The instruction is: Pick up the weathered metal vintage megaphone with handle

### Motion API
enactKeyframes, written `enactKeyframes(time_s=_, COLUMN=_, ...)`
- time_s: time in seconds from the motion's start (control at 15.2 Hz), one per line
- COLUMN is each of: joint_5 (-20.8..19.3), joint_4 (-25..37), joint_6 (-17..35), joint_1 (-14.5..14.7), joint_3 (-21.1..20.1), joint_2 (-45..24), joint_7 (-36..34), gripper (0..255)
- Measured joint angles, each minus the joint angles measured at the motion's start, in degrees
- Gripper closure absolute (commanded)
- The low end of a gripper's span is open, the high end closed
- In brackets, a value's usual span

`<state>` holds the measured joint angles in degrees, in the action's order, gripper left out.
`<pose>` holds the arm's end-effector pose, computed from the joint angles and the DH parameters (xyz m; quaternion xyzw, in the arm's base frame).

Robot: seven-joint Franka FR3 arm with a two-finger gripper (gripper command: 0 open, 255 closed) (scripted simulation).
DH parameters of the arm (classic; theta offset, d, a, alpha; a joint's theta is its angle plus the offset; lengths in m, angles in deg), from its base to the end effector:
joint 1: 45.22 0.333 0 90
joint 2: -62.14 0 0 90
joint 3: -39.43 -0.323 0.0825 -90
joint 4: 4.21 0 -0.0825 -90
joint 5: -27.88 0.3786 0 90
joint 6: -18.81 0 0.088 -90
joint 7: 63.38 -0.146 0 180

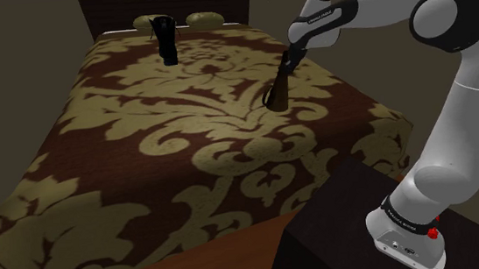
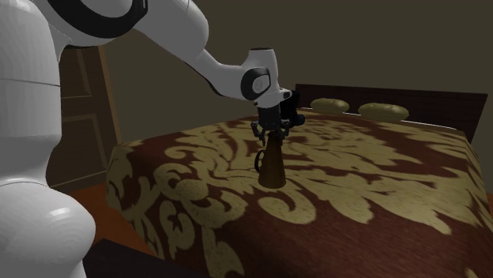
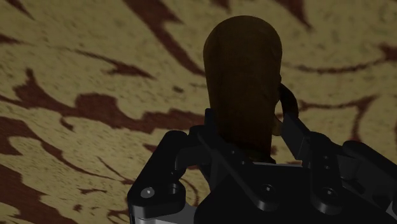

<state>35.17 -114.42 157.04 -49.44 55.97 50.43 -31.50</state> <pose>0.5990 -0.2152 0.3921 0.9870 0.0622 0.1407 0.0465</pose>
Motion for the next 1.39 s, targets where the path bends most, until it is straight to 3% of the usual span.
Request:
enactKeyframes(time_s=0.46, joint_5=-0.14, joint_4=0.02, joint_6=-0.30, joint_1=0.04, joint_3=0.03, joint_2=0.17, joint_7=-0.11, gripper=255)
enactKeyframes(time_s=1.39, joint_5=-2.16, joint_4=6.17, joint_6=-9.72, joint_1=0.38, joint_3=0.48, joint_2=3.51, joint_7=-1.71, gripper=255)
